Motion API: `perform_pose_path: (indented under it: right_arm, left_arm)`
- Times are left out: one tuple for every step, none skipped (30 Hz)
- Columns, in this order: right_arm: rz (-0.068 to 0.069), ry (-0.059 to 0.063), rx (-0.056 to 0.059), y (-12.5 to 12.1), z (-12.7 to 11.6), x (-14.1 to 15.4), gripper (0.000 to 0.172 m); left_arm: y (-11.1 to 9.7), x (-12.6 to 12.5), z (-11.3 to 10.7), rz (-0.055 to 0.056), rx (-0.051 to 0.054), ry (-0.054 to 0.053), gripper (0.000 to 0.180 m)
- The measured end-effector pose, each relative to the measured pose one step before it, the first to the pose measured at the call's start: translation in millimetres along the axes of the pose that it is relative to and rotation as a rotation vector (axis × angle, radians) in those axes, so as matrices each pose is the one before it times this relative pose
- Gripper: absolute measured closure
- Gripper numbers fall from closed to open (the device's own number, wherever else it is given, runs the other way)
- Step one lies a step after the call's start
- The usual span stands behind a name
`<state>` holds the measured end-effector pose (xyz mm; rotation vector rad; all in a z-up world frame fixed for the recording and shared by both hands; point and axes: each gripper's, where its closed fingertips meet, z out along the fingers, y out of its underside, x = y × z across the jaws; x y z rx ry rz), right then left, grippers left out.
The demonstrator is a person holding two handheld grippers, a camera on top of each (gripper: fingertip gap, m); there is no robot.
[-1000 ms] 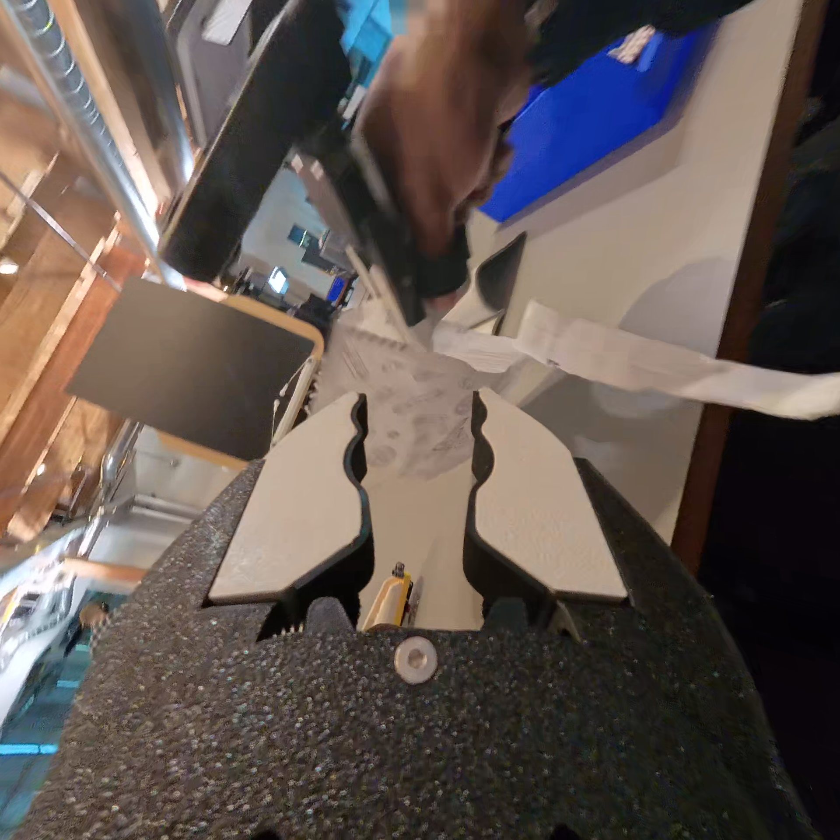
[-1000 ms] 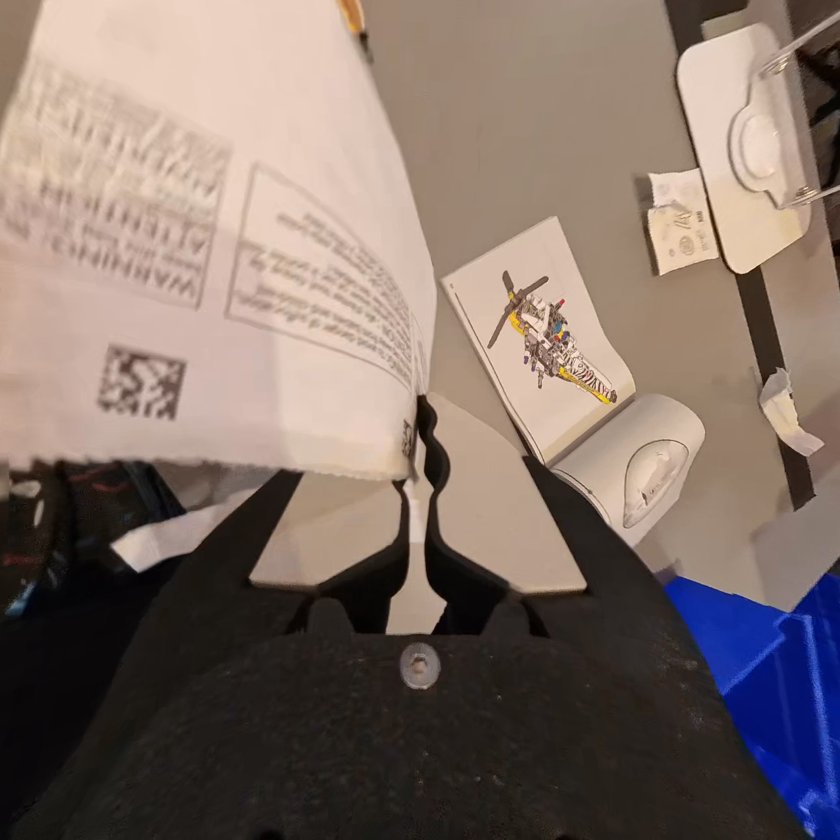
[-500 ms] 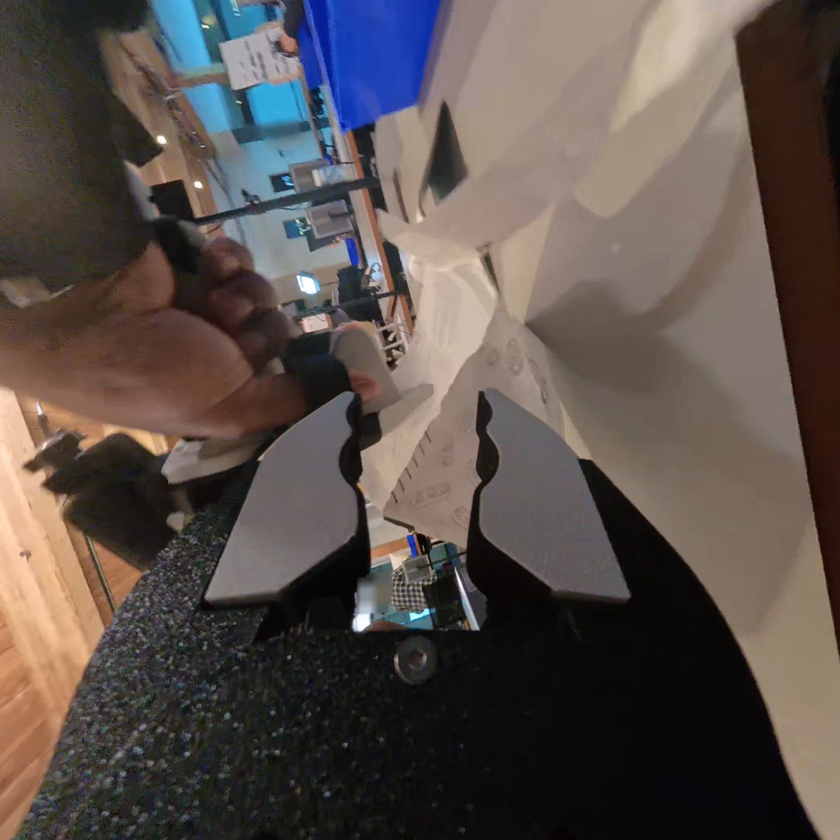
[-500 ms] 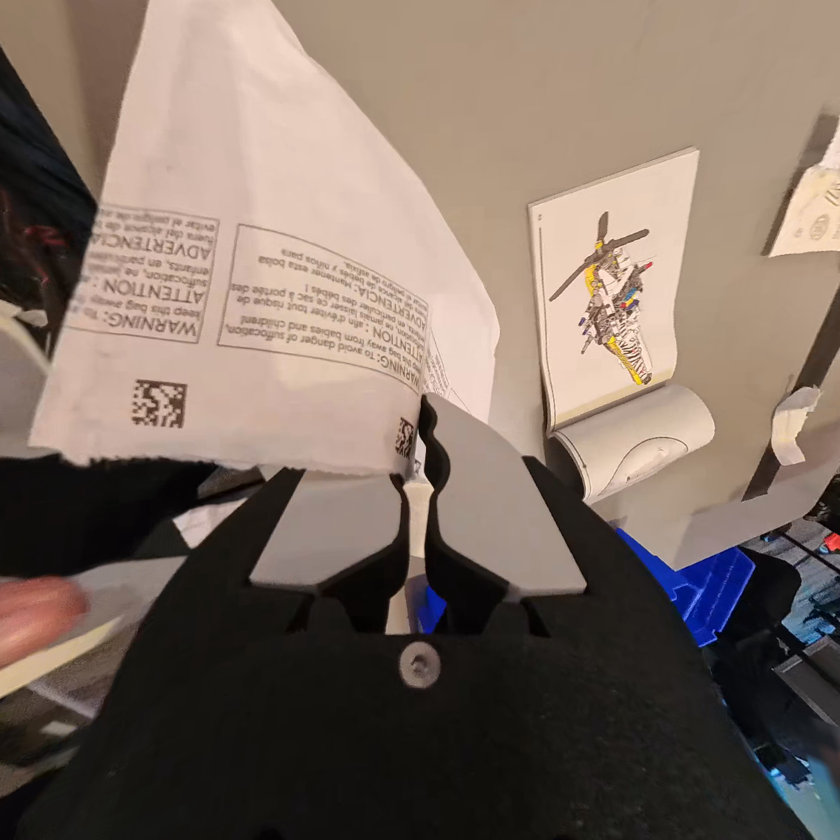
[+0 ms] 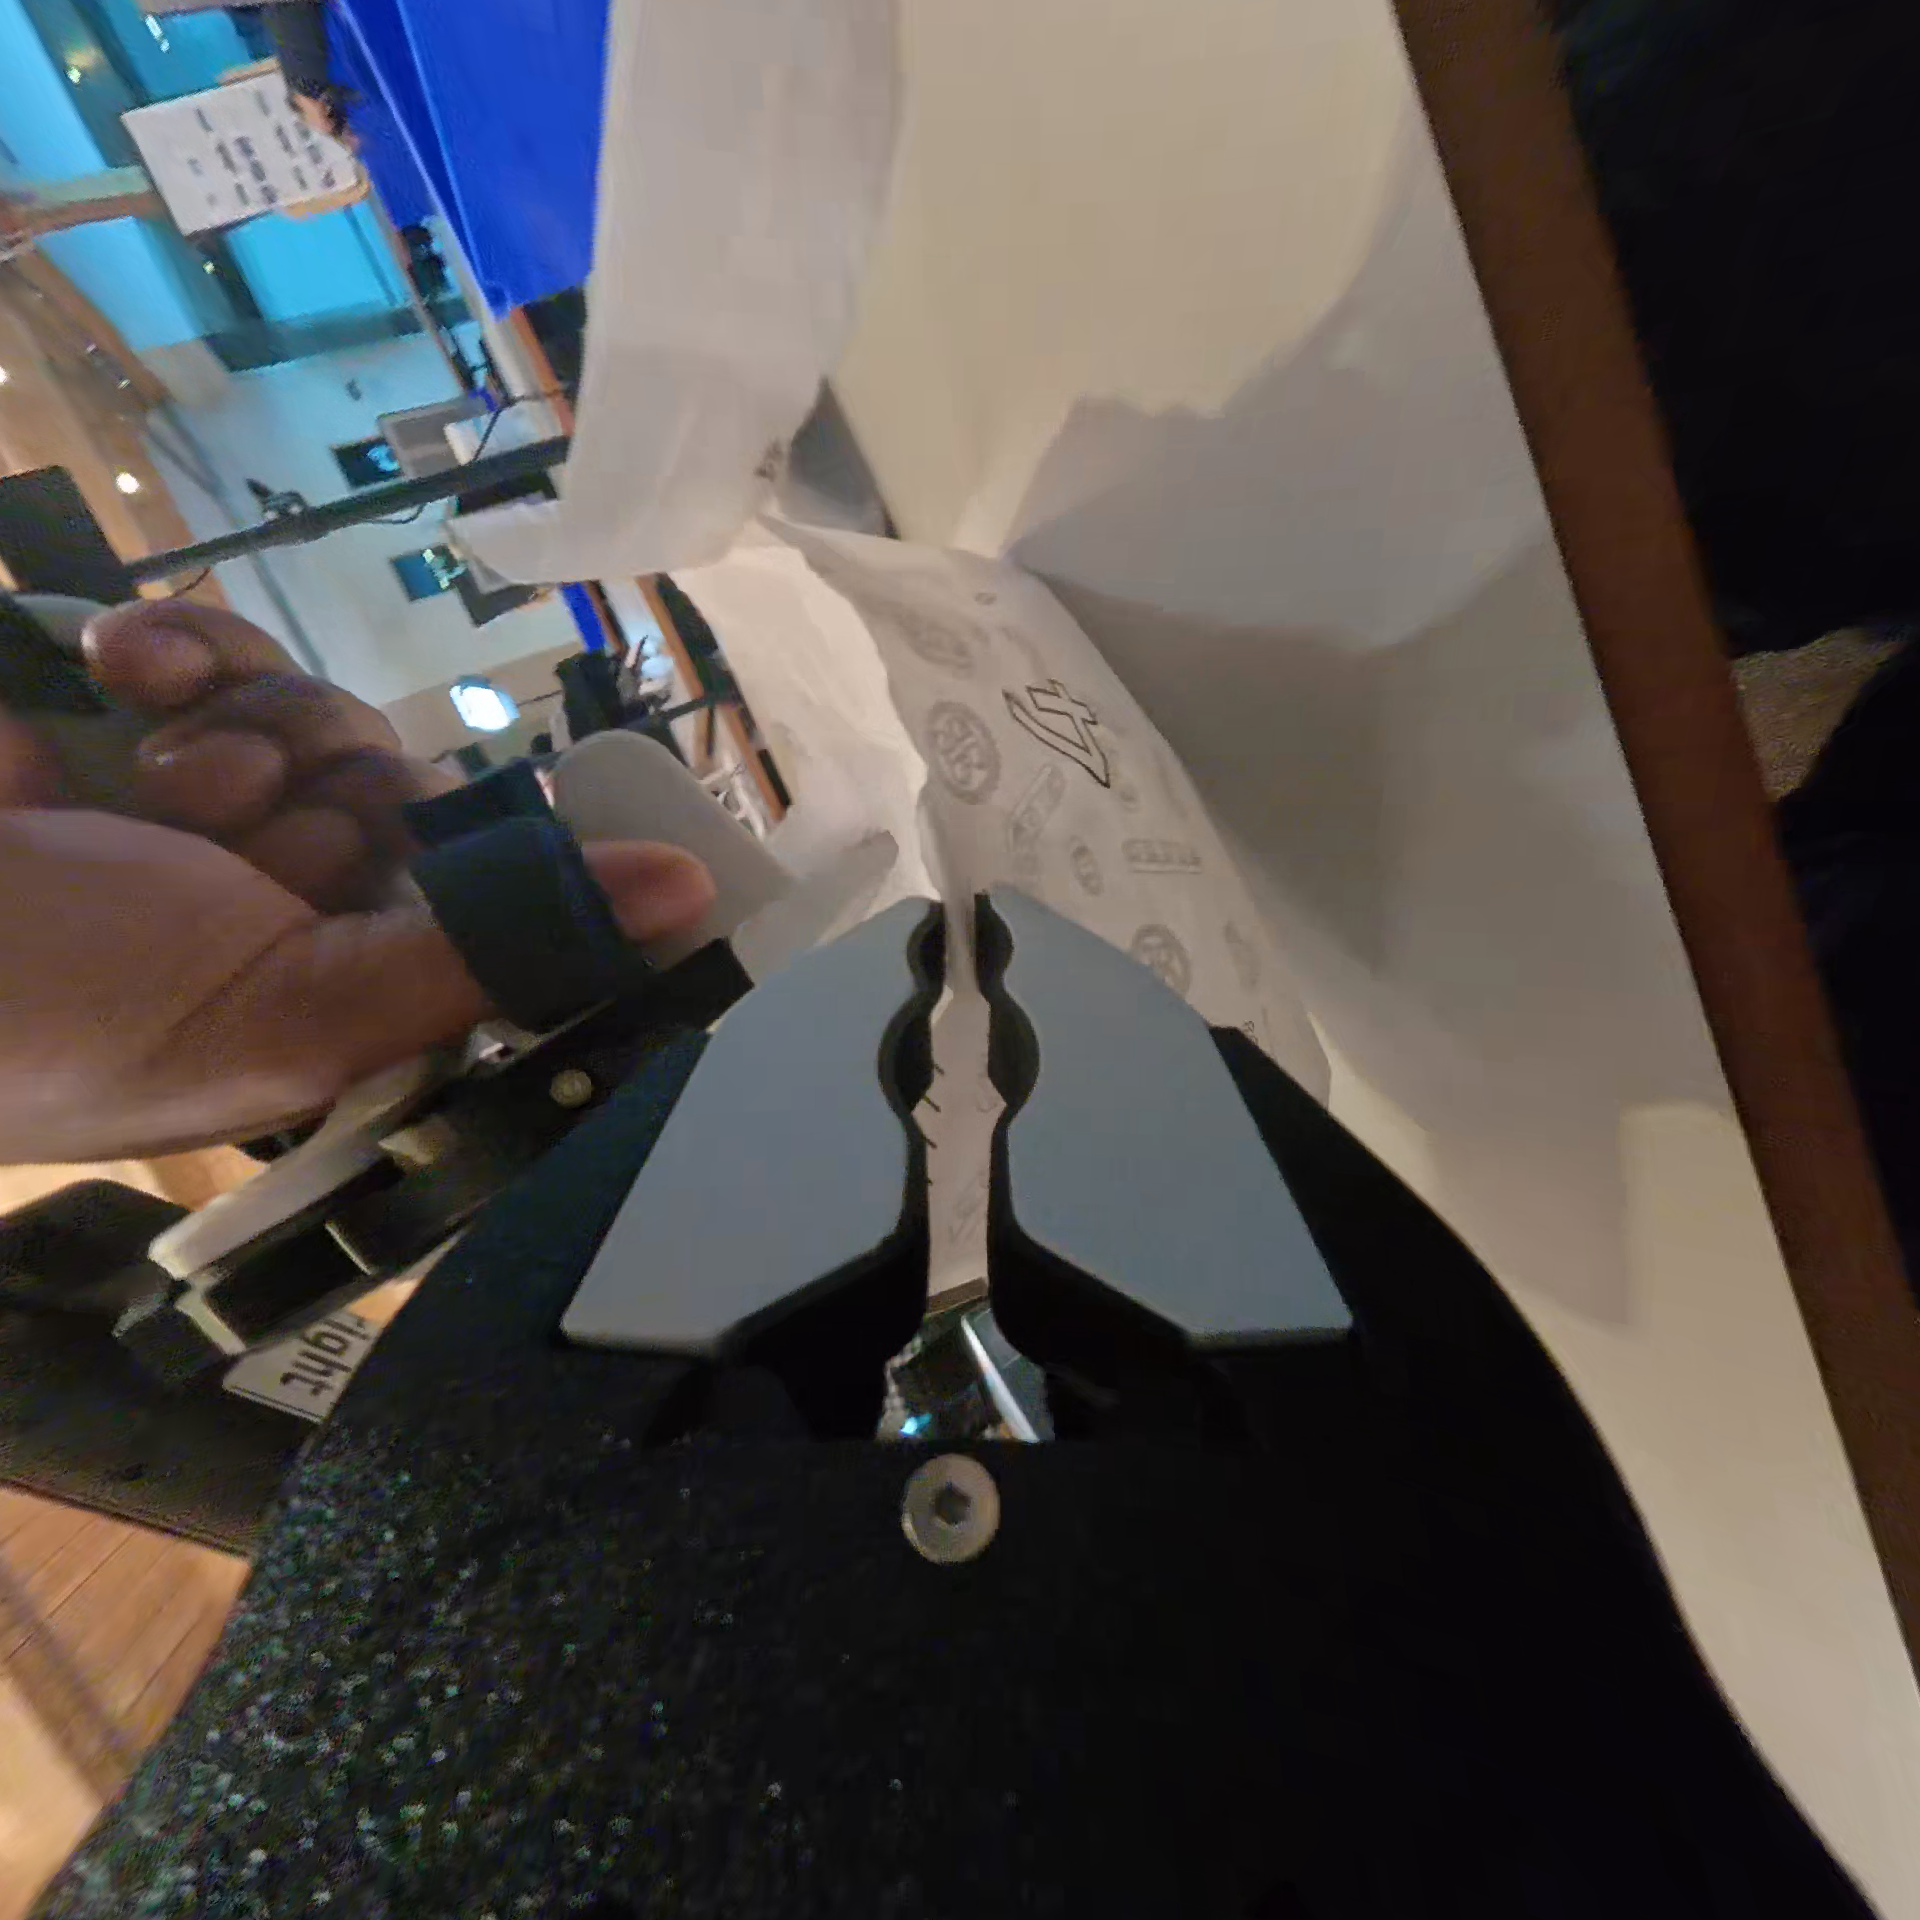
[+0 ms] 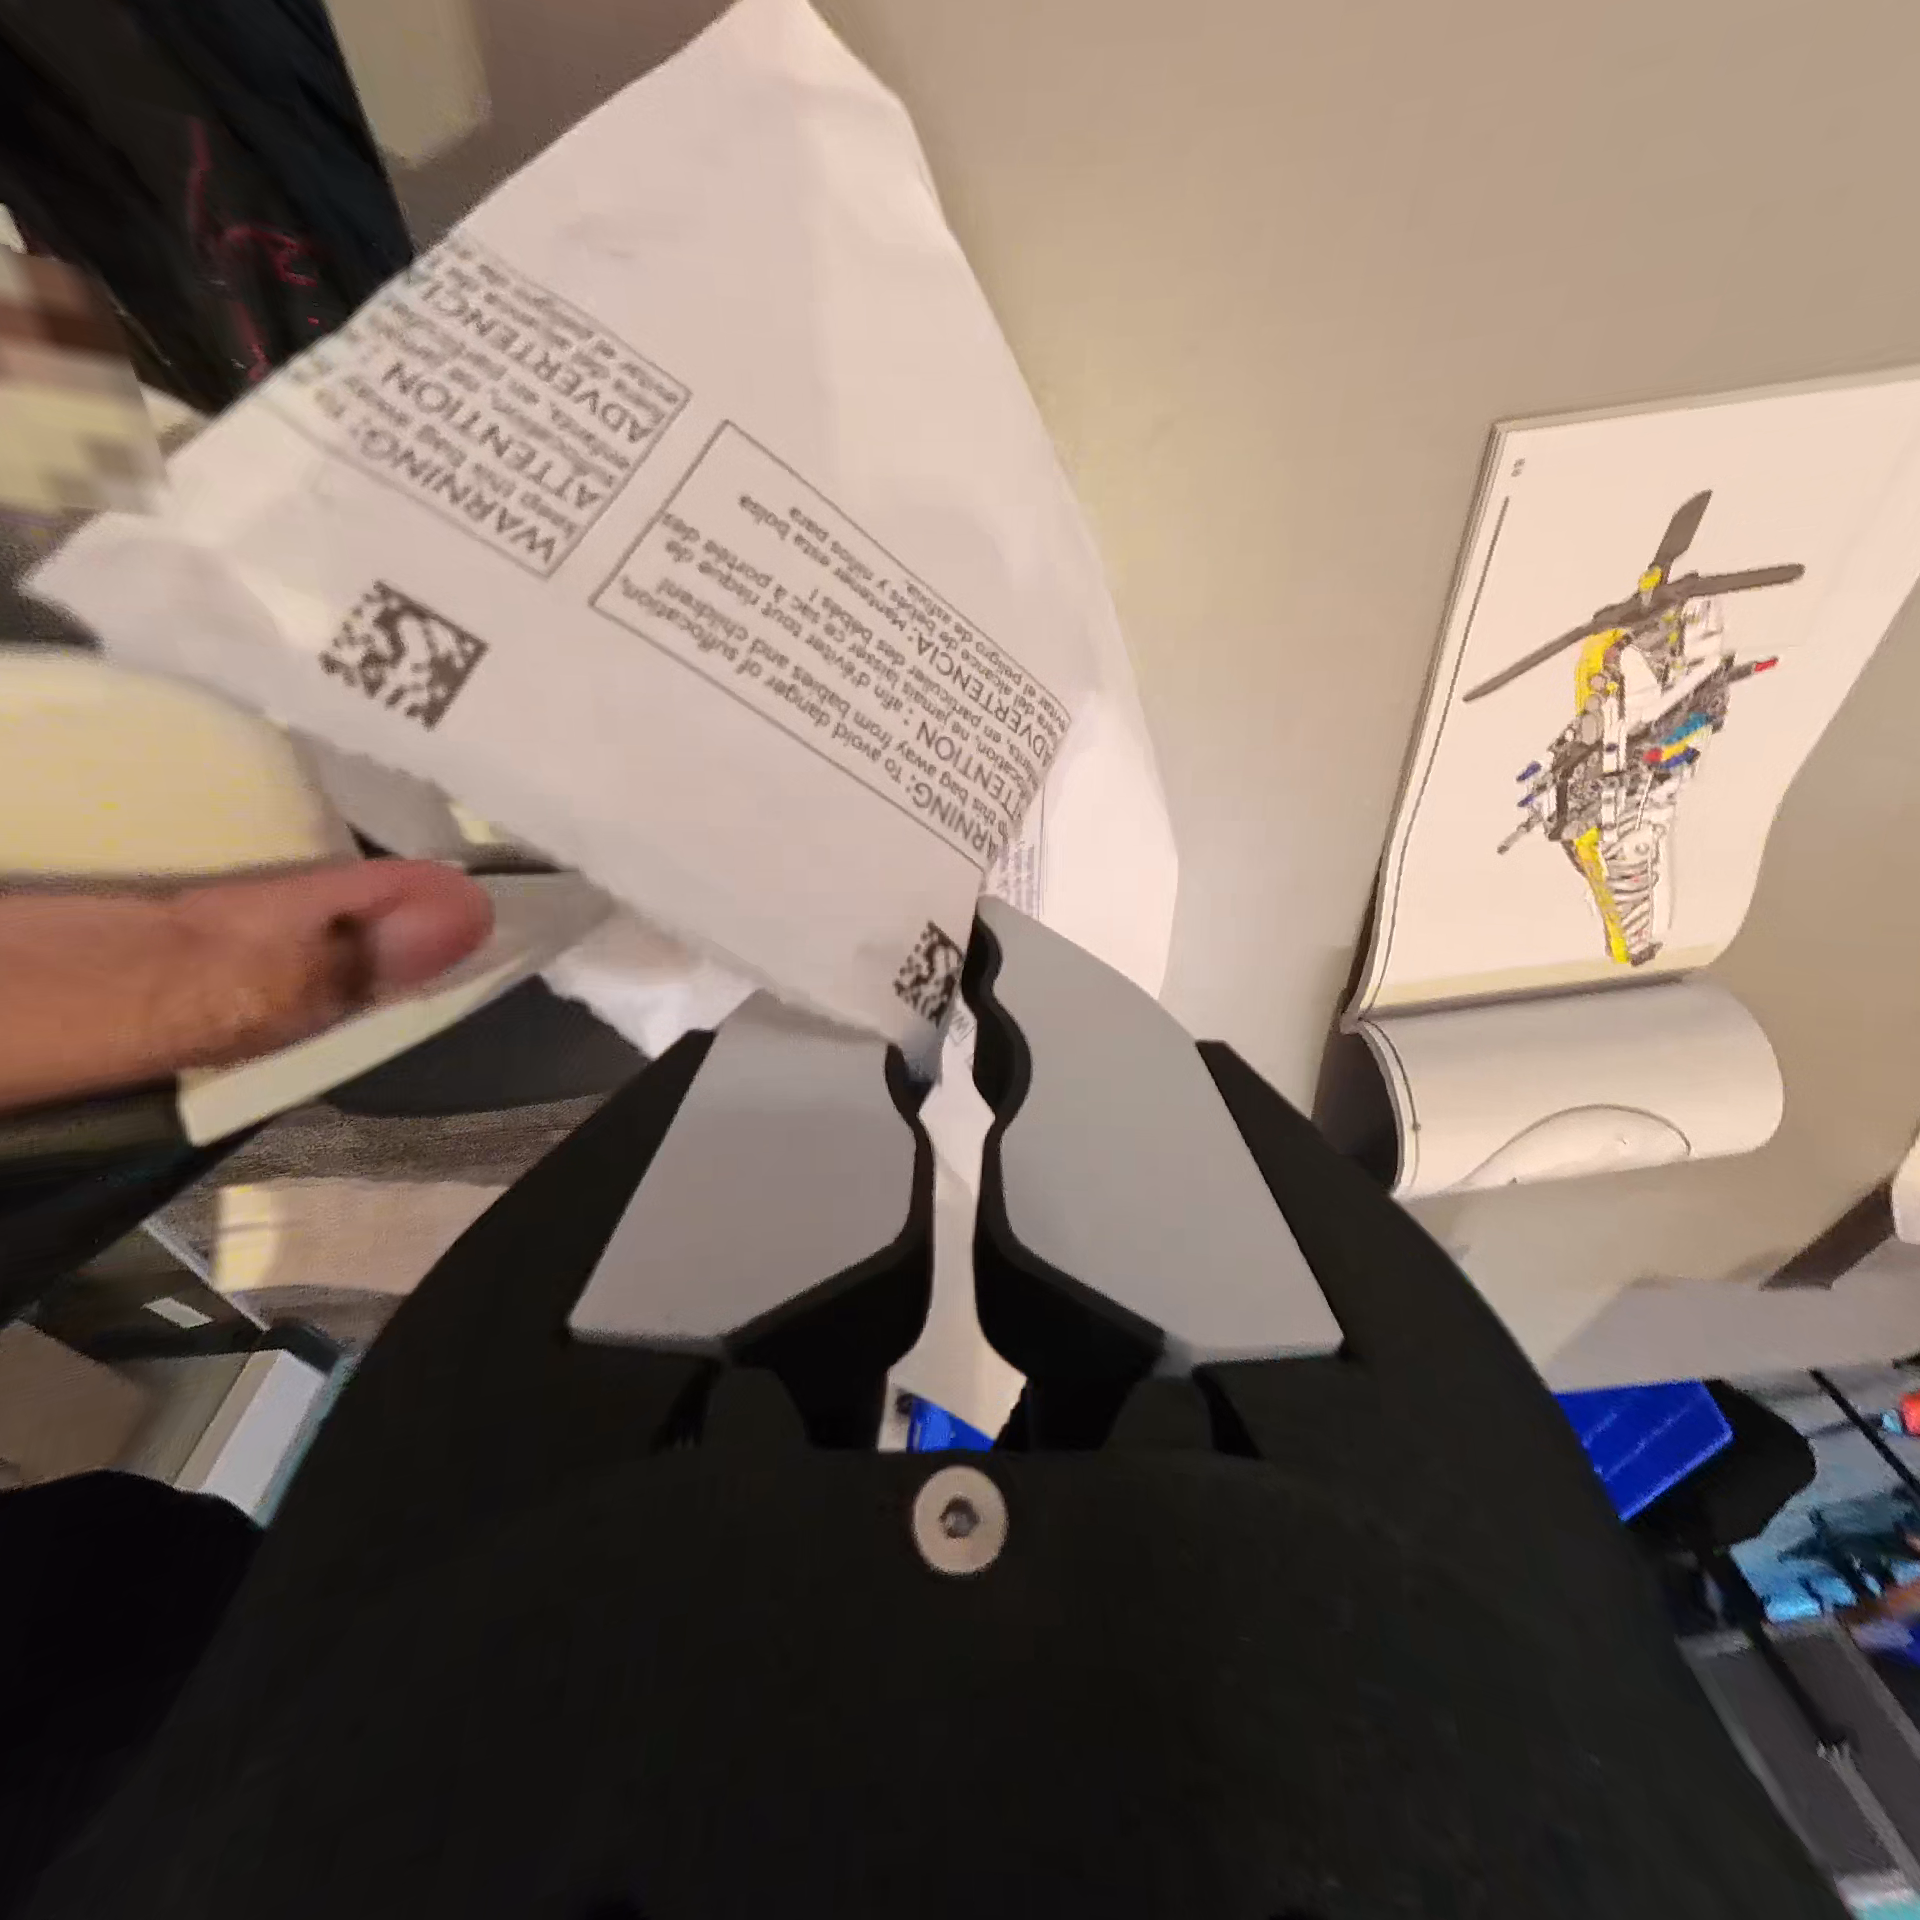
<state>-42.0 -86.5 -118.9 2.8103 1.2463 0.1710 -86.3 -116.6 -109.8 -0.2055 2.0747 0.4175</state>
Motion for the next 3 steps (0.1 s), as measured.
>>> perform_pose_path:
  right_arm:
    - [-0.0164, -0.0101, 0.015, -1.03, -0.49, -0.44, 0.172]
    - [-0.0124, -0.0049, 0.0123, -0.6, -1.06, 0.16, 0.171]
    - [-0.0135, 0.0014, 0.0056, -0.1, -1.67, 1.0, 0.17]
  left_arm:
    - [1.03, 0.64, -2.13, -0.0121, 0.026, 0.021, 0.177]
    - [0.97, 0.95, -2.04, -0.0231, 0.0299, 0.0282, 0.178]
    - [0.86, 1.75, -2.33, -0.0262, 0.0351, 0.0381, 0.179]
